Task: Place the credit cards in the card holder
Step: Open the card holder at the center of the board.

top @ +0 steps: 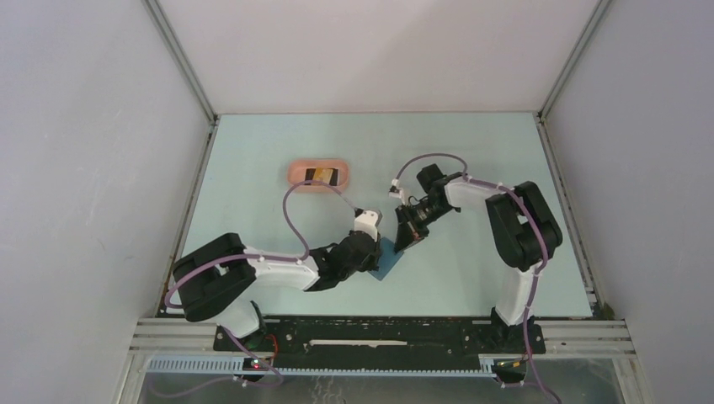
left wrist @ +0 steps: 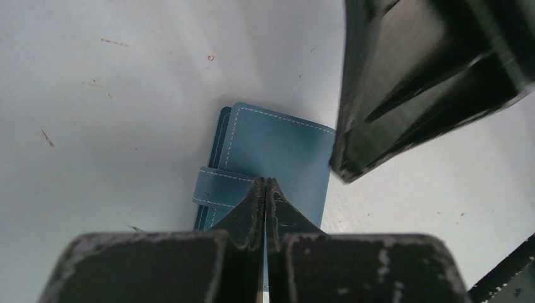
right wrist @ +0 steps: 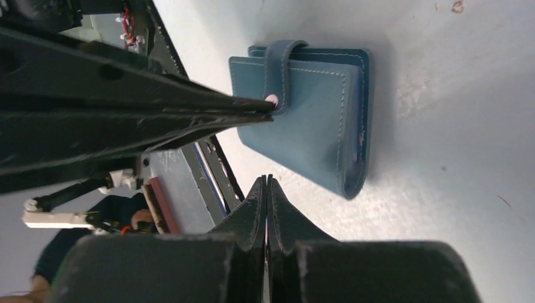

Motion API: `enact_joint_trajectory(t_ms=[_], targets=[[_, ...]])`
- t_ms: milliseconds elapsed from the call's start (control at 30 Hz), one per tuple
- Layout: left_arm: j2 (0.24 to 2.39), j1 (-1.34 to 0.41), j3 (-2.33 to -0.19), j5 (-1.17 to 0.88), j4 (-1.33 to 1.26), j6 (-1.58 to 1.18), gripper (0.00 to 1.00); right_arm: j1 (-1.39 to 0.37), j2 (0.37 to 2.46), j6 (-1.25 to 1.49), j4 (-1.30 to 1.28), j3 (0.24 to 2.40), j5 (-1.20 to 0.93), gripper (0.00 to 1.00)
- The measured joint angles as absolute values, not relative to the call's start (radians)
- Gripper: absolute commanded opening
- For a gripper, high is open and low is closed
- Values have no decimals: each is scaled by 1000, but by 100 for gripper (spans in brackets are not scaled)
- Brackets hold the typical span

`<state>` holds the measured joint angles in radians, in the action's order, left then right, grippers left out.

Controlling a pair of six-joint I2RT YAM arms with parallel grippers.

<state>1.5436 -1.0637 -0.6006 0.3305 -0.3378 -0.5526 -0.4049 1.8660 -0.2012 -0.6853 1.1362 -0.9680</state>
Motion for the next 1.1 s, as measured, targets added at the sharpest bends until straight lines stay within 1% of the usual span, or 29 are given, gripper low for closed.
enact_joint_trajectory(t_ms=[200,433,733,867,900,933,1033,1100], targets=[[1539,-1063,-568,341,-384,-646,0,-470,1938,-66,-622,1136,-880,0],[1516,-1041,-523,334,-427,-706,0,-470,1962,62,-609,1139,-829,0],[1381,-915,-431,334,-418,-719,0,-467,1979,104,-630,1155,-823,0],[1346,-875,-379,291,-446,-726,0,-466,1979,75,-637,1161,-835,0],[1339,-859,-362,266,-456,-730,0,-466,1979,53,-644,1164,-839,1],[1332,-841,-345,245,-469,-736,0,-466,1978,17,-656,1173,-843,4],[1307,-800,-286,175,-522,-762,0,-459,1956,-99,-680,1191,-847,18],[1281,-785,-245,125,-555,-791,0,-453,1897,-187,-704,1192,-853,25]])
